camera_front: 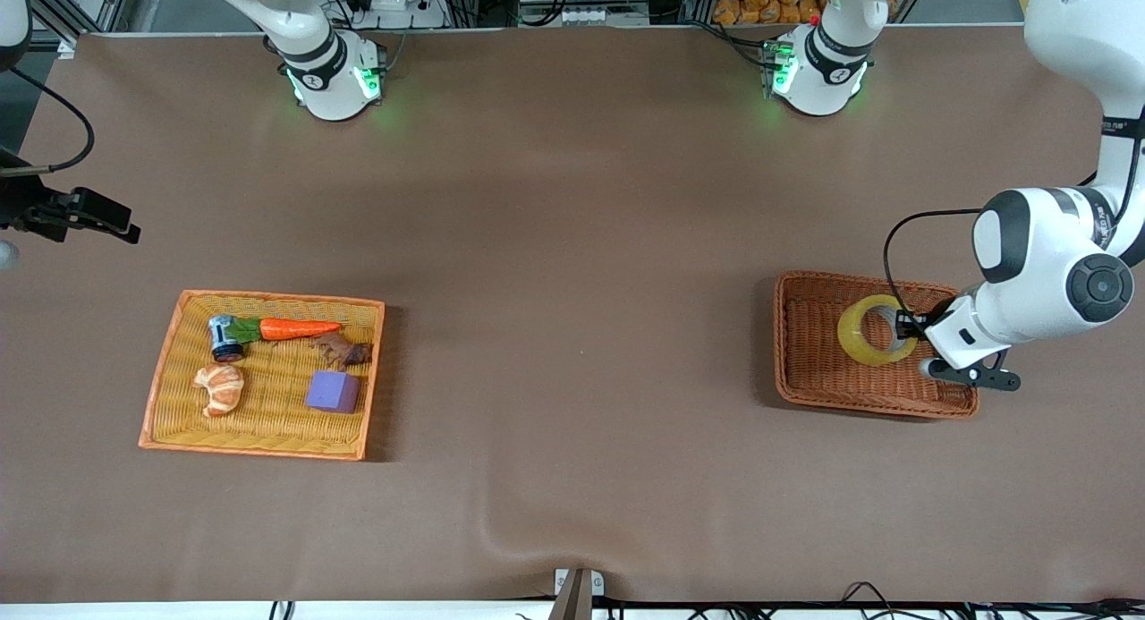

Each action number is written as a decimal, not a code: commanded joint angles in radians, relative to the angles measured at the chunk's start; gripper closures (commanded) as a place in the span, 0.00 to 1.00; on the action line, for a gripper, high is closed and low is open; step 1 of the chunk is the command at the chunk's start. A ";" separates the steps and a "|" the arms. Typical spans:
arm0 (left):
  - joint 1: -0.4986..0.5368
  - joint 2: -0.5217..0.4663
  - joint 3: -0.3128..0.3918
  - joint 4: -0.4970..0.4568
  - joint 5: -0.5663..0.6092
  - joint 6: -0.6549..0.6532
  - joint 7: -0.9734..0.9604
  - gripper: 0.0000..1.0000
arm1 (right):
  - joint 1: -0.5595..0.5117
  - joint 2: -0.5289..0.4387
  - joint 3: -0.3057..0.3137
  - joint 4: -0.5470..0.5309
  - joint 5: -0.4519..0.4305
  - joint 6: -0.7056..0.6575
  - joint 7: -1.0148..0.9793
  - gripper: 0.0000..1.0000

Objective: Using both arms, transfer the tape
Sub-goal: 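Carry the tape roll with the left gripper into the brown basket, then release the tape roll in the basket and raise the left gripper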

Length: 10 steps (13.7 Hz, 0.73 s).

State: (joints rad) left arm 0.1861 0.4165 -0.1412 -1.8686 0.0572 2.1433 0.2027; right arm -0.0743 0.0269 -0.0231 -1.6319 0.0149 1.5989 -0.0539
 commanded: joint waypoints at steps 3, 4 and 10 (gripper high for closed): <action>0.033 0.042 -0.014 0.014 0.026 0.050 0.096 0.52 | -0.009 0.016 0.009 0.024 -0.001 -0.007 0.011 0.00; 0.035 0.053 -0.014 0.025 0.026 0.050 0.112 0.01 | -0.009 0.016 0.009 0.024 -0.001 -0.005 0.011 0.00; 0.047 0.042 -0.011 0.192 0.018 -0.018 0.277 0.00 | -0.009 0.016 0.009 0.024 -0.001 -0.005 0.011 0.00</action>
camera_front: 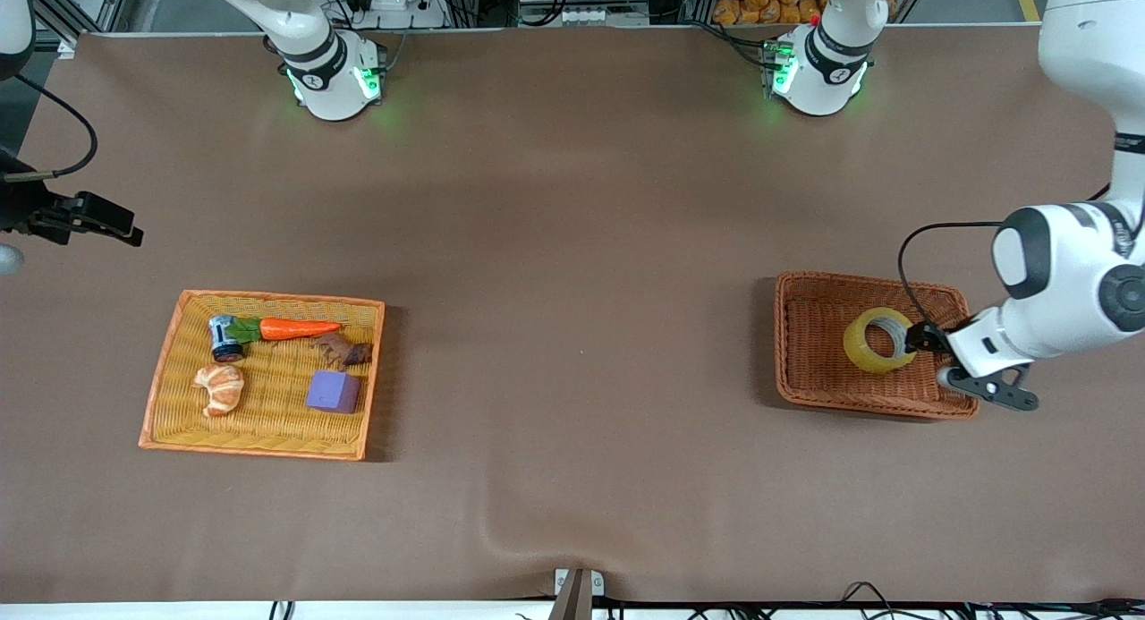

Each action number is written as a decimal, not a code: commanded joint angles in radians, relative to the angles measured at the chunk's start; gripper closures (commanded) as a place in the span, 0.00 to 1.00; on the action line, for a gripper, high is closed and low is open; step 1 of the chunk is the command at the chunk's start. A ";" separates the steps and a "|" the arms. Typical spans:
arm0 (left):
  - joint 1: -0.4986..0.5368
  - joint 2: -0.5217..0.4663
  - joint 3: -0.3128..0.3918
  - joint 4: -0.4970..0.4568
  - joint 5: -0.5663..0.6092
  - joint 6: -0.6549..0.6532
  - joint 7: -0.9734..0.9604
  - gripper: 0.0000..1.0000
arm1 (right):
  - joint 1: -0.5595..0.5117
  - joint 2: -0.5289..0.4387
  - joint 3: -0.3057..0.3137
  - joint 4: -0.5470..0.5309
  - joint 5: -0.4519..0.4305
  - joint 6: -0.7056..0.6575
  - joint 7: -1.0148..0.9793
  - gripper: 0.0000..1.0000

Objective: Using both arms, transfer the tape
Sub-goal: 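Release the tape roll in the basket and raise the left gripper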

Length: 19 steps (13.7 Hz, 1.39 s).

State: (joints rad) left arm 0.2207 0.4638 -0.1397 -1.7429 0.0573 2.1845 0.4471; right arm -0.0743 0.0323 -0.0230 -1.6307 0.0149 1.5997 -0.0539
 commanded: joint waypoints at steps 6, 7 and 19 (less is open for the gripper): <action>-0.012 -0.079 -0.058 0.256 -0.051 -0.301 -0.161 0.00 | 0.001 0.012 0.009 0.025 -0.001 -0.001 0.016 0.00; -0.017 -0.103 -0.076 0.263 -0.044 -0.319 -0.212 0.00 | 0.001 0.012 0.009 0.025 -0.001 0.000 0.016 0.00; -0.038 -0.367 -0.120 0.226 -0.033 -0.503 -0.487 0.00 | 0.004 0.015 0.009 0.025 0.000 0.000 0.017 0.00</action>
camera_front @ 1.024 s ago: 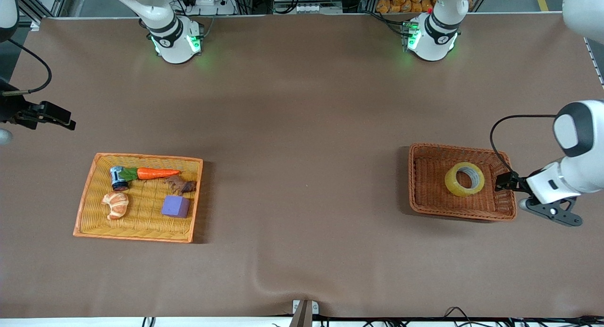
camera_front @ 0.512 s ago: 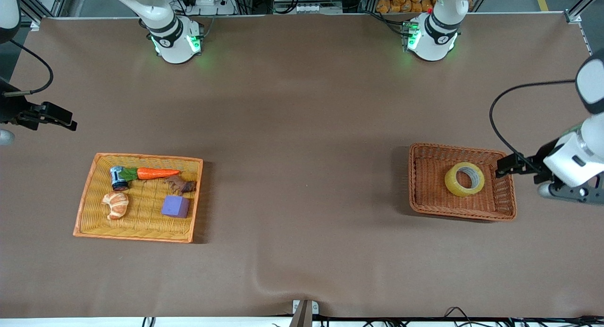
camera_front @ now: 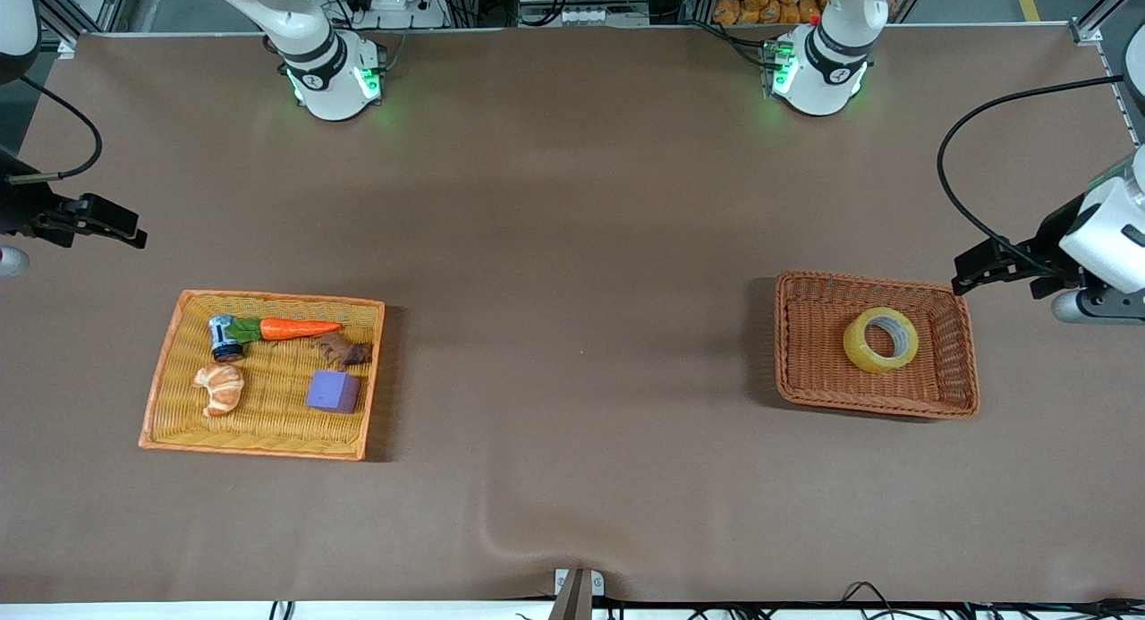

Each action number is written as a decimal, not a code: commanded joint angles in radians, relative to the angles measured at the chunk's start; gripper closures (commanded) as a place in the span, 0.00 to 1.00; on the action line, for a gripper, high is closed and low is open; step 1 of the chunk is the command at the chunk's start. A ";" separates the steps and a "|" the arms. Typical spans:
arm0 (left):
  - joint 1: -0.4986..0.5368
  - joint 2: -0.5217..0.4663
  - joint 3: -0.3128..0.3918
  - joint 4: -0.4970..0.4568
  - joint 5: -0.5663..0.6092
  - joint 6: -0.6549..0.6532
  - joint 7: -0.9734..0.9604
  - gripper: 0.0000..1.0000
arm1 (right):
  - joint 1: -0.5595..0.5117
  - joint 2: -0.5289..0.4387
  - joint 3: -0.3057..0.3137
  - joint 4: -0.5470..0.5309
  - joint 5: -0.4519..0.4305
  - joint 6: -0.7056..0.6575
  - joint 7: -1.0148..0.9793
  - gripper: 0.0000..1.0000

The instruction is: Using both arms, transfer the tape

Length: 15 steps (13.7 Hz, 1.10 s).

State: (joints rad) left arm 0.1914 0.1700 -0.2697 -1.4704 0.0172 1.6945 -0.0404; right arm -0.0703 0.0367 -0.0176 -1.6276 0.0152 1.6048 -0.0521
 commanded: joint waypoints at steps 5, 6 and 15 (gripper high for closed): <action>-0.134 -0.178 0.154 -0.153 -0.005 -0.013 0.002 0.00 | -0.002 0.011 0.002 0.009 -0.001 0.017 0.015 0.00; -0.159 -0.179 0.183 -0.153 -0.005 -0.015 0.008 0.00 | -0.003 0.011 0.002 0.009 -0.001 0.027 0.026 0.00; -0.216 -0.186 0.241 -0.136 0.009 -0.029 0.008 0.00 | 0.001 0.011 0.002 0.023 0.020 0.023 0.057 0.00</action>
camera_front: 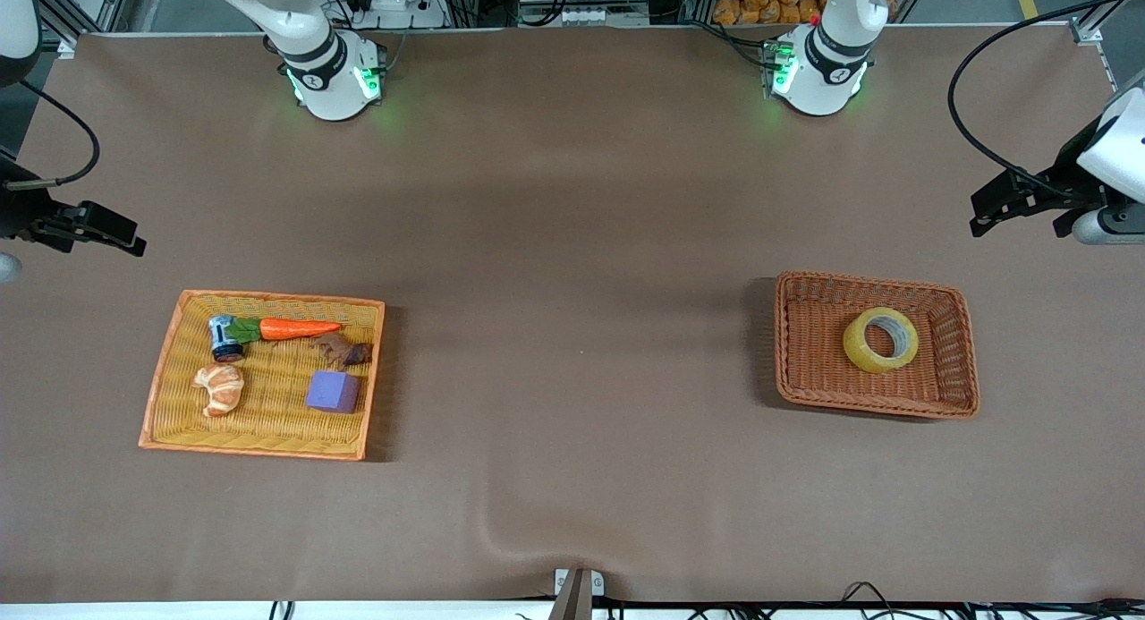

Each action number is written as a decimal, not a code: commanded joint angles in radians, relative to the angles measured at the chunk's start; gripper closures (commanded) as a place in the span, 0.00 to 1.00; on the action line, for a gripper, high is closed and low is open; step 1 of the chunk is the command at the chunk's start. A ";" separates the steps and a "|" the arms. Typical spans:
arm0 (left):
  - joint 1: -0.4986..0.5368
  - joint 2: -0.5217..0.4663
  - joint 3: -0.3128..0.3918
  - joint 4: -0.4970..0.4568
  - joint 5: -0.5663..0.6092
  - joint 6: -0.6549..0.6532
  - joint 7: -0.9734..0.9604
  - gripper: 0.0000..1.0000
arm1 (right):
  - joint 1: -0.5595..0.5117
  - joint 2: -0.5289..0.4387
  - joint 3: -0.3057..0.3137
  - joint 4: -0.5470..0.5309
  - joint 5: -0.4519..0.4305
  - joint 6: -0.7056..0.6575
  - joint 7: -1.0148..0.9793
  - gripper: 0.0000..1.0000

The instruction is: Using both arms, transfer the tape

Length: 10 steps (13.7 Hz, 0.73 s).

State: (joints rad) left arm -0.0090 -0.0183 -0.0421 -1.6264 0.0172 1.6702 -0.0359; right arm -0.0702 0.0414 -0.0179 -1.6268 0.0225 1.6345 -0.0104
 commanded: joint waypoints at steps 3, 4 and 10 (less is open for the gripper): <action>-0.019 0.006 0.014 0.030 0.012 -0.024 0.010 0.00 | 0.003 0.011 0.004 0.048 0.016 -0.008 0.017 0.00; -0.023 0.006 0.014 0.031 0.017 -0.030 0.010 0.00 | 0.001 0.011 0.004 0.057 0.016 -0.012 0.015 0.00; -0.029 0.006 0.016 0.045 0.021 -0.072 0.008 0.00 | -0.008 0.011 0.003 0.070 0.016 -0.042 0.015 0.00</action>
State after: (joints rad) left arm -0.0253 -0.0182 -0.0393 -1.6028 0.0192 1.6262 -0.0355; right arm -0.0702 0.0414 -0.0181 -1.5808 0.0233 1.6189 -0.0088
